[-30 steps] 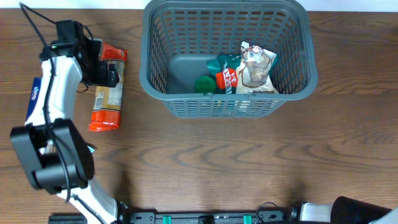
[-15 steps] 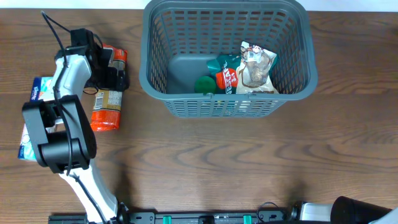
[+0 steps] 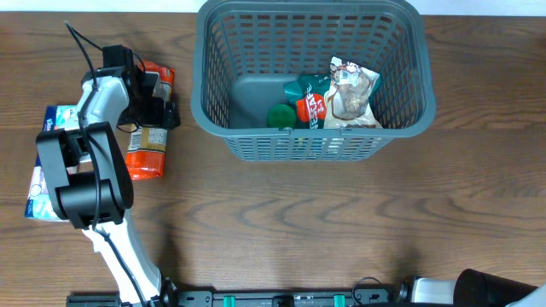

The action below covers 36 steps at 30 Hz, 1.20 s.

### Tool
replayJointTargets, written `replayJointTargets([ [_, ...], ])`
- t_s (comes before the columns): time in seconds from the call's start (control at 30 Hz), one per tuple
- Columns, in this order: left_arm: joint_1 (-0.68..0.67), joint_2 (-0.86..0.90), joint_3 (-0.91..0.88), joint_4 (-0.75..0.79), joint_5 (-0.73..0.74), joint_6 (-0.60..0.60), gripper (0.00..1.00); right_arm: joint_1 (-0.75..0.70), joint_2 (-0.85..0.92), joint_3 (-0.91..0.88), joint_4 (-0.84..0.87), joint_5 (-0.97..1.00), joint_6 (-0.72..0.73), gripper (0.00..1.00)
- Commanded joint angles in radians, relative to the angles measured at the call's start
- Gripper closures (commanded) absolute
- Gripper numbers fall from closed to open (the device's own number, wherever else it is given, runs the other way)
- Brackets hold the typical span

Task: Pack container
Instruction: 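Move the left gripper down onto the orange-ended cracker package and grasp it, then lift the cracker package and lower it into the basket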

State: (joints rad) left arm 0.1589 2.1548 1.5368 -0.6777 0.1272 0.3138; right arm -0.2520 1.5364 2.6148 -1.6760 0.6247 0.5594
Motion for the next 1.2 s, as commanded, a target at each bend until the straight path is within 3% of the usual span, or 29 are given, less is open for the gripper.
replayJointTargets([
  [0.0,-0.001,0.030,0.005,0.002,0.002,0.000,0.01,-0.010,0.002,-0.002,-0.001,0.010,0.012,0.01],
  [0.07,-0.001,0.030,0.005,0.006,0.002,0.000,0.02,-0.010,0.002,-0.002,-0.001,0.010,0.012,0.01],
  [0.1,-0.001,0.030,0.005,0.010,0.002,0.000,0.08,-0.010,0.003,-0.002,-0.001,0.010,0.012,0.01],
  [0.13,-0.001,0.030,0.005,0.011,0.002,0.001,0.21,-0.010,0.002,-0.002,-0.001,0.010,0.012,0.01],
  [0.2,-0.001,0.030,0.005,0.010,0.003,0.000,0.79,-0.010,0.002,-0.002,-0.001,0.010,0.012,0.01],
  [0.23,-0.001,0.030,0.005,0.008,0.010,-0.001,0.94,-0.010,0.002,-0.002,-0.001,0.010,0.012,0.01],
  [0.57,-0.001,-0.068,0.061,-0.027,0.079,-0.005,0.94,-0.010,0.003,-0.002,-0.001,0.010,0.012,0.01],
  [0.93,-0.014,-0.474,0.337,-0.047,0.113,-0.064,0.94,-0.010,0.003,-0.002,-0.001,0.010,0.012,0.01],
  [1.17,-0.127,-0.638,0.477,-0.043,0.206,-0.025,0.94,-0.010,0.002,-0.002,-0.001,0.010,0.012,0.01],
])
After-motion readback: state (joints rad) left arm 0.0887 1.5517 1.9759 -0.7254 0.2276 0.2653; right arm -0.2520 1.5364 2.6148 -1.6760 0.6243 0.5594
